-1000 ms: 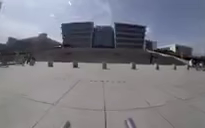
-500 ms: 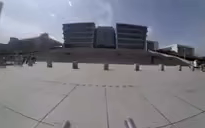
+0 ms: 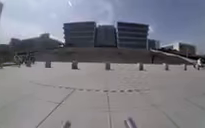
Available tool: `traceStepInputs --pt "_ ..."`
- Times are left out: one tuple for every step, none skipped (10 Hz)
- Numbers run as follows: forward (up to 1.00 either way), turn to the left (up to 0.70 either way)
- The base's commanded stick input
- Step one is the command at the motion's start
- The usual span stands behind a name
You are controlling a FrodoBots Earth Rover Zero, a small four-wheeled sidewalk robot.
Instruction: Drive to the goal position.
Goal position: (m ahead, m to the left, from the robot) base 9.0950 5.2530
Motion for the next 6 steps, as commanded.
traceStepInputs --pt "0.85 0.0" --pt "0.85 0.0" --pt "0.85 0.0" --pt "0.85 0.0" --pt "0.85 0.0" --pt "0.85 0.0"
